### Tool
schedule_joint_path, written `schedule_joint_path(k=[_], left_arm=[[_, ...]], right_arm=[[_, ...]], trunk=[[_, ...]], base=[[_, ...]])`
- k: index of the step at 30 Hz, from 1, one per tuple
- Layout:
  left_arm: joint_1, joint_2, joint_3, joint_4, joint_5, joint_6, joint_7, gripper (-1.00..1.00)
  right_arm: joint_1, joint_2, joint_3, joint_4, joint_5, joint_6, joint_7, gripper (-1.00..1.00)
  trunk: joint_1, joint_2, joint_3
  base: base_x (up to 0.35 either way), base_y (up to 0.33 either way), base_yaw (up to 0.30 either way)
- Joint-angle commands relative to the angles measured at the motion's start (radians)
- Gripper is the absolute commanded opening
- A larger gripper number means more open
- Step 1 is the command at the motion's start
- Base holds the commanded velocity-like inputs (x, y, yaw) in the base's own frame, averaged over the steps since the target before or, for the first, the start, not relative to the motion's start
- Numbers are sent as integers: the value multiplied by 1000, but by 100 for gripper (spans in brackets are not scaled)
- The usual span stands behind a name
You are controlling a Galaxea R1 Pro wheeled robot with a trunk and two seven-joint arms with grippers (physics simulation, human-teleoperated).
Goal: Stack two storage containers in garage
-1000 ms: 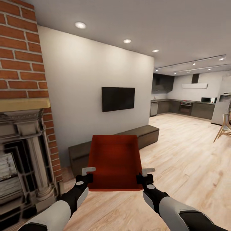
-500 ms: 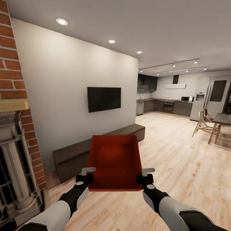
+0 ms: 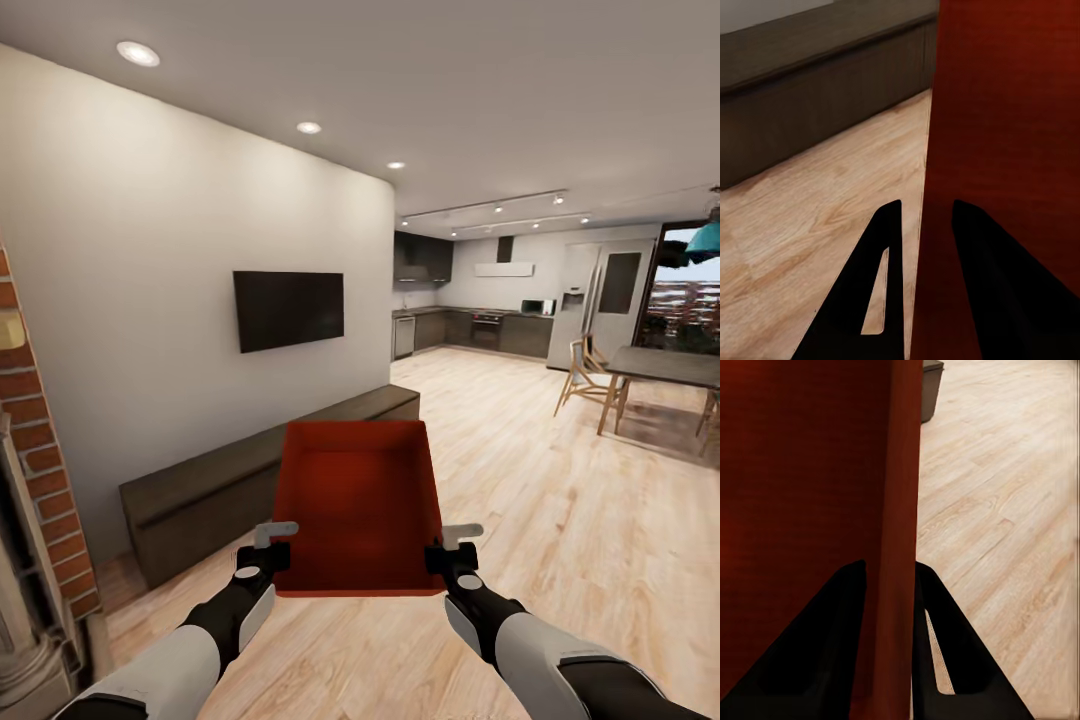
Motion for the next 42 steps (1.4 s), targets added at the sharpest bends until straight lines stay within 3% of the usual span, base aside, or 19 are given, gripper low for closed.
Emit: schedule_joint_path(k=[1, 42], left_arm=[[-1, 2, 10, -3, -8, -30, 26, -100], [-1, 0, 9, -11, -8, -30, 26, -100]], right_arm=[[0, 0, -39, 4, -4, -3, -9, -100], [0, 0, -38, 4, -4, -3, -9, -100]], trunk=[[0, -1, -1], [0, -1, -1]], base=[[0, 0, -219], [0, 0, -259]])
